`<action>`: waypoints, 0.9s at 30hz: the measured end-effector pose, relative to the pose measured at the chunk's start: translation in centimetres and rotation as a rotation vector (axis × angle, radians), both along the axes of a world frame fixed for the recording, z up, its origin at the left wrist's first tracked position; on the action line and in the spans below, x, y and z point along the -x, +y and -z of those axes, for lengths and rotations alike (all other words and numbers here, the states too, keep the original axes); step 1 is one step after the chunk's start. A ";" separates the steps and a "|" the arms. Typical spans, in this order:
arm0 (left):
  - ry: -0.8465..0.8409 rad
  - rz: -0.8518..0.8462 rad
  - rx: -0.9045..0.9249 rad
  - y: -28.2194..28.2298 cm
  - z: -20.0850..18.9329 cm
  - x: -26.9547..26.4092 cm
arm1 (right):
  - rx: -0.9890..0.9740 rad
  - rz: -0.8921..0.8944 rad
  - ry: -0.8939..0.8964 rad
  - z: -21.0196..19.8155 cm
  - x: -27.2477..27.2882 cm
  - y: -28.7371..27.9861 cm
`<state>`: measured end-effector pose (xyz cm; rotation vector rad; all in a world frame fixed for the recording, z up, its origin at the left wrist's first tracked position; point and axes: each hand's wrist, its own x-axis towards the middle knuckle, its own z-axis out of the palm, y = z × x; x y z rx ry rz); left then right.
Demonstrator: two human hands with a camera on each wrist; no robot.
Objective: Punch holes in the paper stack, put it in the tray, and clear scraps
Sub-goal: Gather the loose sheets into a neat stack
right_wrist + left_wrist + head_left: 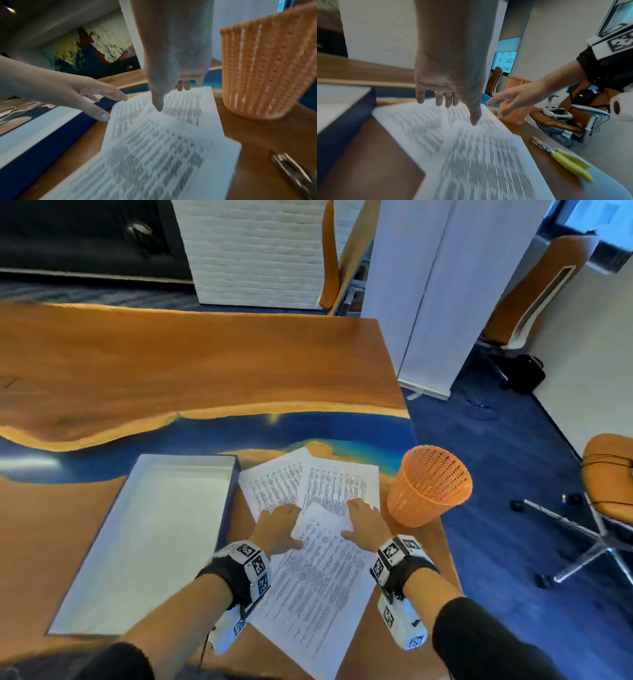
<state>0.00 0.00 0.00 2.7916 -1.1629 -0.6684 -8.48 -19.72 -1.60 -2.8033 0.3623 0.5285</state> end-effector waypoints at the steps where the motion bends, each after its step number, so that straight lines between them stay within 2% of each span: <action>1: 0.027 0.009 -0.024 0.3 0.9 0.7 | -0.005 0.026 0.036 0.8 0.7 0.3; 5: 0.095 -0.006 -0.067 1.3 5.0 3.6 | 0.048 0.127 0.047 4.0 3.2 0.5; 10: 0.066 0.027 -0.166 2.5 7.4 6.0 | 0.044 0.249 0.065 5.8 4.1 0.4; 22: 0.057 0.004 -0.104 2.7 7.8 6.3 | 0.012 0.324 0.209 5.1 2.3 -0.8; 27: 0.075 -0.039 -0.052 2.9 7.5 6.4 | -0.025 0.318 0.118 4.4 2.4 -1.2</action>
